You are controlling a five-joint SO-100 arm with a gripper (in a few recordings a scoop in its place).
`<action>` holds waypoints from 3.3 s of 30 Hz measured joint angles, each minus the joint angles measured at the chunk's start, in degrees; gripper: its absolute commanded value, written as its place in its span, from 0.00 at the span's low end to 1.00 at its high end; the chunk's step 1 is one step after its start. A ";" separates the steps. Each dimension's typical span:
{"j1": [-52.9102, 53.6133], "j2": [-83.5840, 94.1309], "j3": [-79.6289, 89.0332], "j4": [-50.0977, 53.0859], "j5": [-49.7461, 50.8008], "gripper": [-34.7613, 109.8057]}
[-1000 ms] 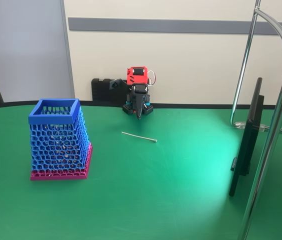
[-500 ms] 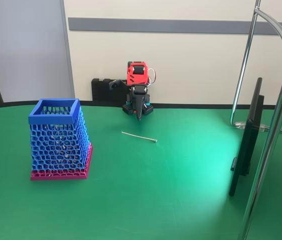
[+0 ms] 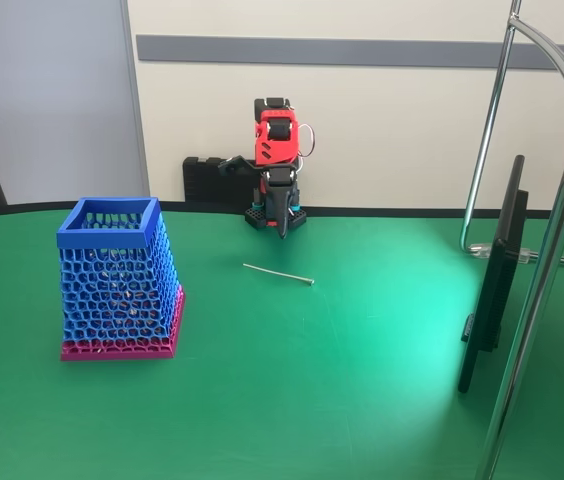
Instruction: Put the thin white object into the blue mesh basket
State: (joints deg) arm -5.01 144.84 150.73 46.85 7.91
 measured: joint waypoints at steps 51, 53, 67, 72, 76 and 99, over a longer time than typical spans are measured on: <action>-11.07 -62.49 -37.97 9.93 30.23 0.35; -11.07 -63.28 -38.76 9.93 30.23 0.35; -11.07 -67.94 -43.68 12.92 30.59 0.33; -11.07 -69.61 -45.53 14.06 30.59 0.31; -11.07 -70.22 -46.23 14.59 30.32 0.29; -13.18 -70.58 -49.13 15.82 21.45 0.26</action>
State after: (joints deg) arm -18.19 74.27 101.60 62.67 29.36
